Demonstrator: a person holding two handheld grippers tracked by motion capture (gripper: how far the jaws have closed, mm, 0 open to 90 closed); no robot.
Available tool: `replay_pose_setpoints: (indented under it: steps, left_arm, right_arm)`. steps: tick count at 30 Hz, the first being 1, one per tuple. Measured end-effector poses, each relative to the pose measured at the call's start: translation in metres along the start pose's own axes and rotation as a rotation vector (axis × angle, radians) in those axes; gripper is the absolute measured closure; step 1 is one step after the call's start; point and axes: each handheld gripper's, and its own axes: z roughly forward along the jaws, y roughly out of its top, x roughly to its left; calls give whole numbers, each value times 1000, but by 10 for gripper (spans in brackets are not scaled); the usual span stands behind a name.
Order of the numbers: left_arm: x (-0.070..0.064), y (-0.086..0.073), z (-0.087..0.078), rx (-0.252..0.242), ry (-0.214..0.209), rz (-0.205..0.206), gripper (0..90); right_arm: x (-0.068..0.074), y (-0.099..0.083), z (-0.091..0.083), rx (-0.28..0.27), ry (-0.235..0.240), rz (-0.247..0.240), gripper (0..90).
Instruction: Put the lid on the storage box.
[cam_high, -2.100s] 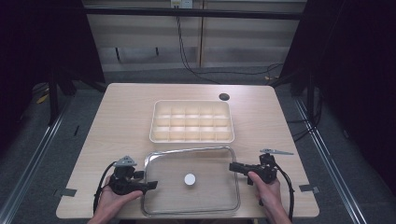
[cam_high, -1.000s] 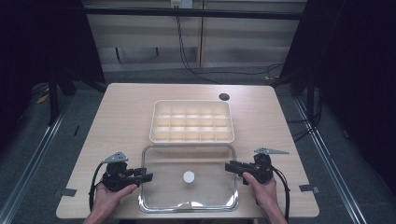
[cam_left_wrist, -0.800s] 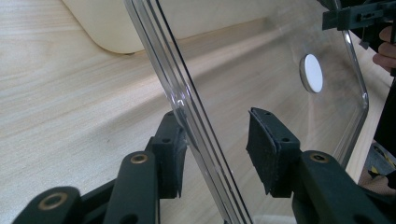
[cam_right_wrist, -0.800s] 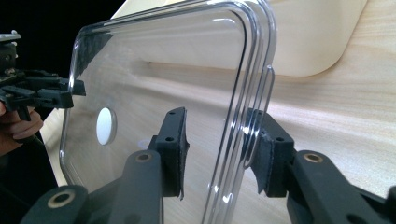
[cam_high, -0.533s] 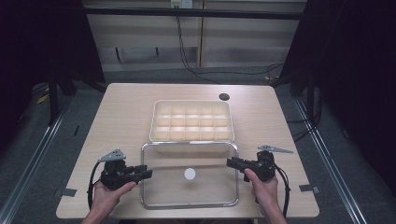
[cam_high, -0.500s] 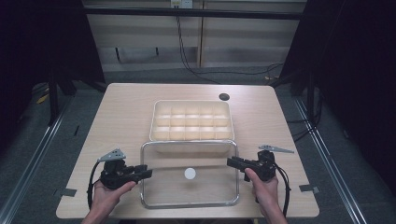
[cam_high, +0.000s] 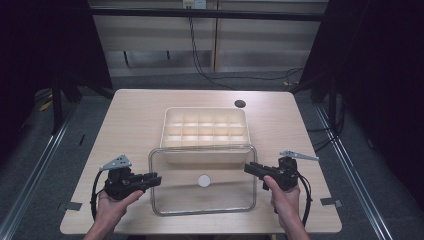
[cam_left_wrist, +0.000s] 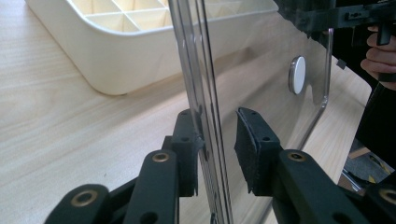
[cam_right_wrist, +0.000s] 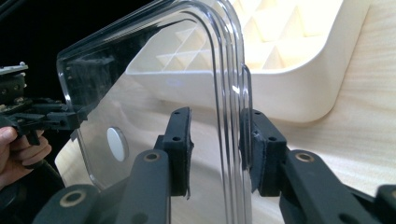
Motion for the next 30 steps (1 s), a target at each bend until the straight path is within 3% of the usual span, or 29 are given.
replay_pose_setpoints:
  steps: [6,30]
  left_arm:
    - [-1,6,0,-4,-5,17,709]
    - [2,35,-2,-53,17,16,708]
  right_arm:
    - [1,5,-3,-16,-3,-8,639]
    - [4,38,-1,-66,-2,-9,635]
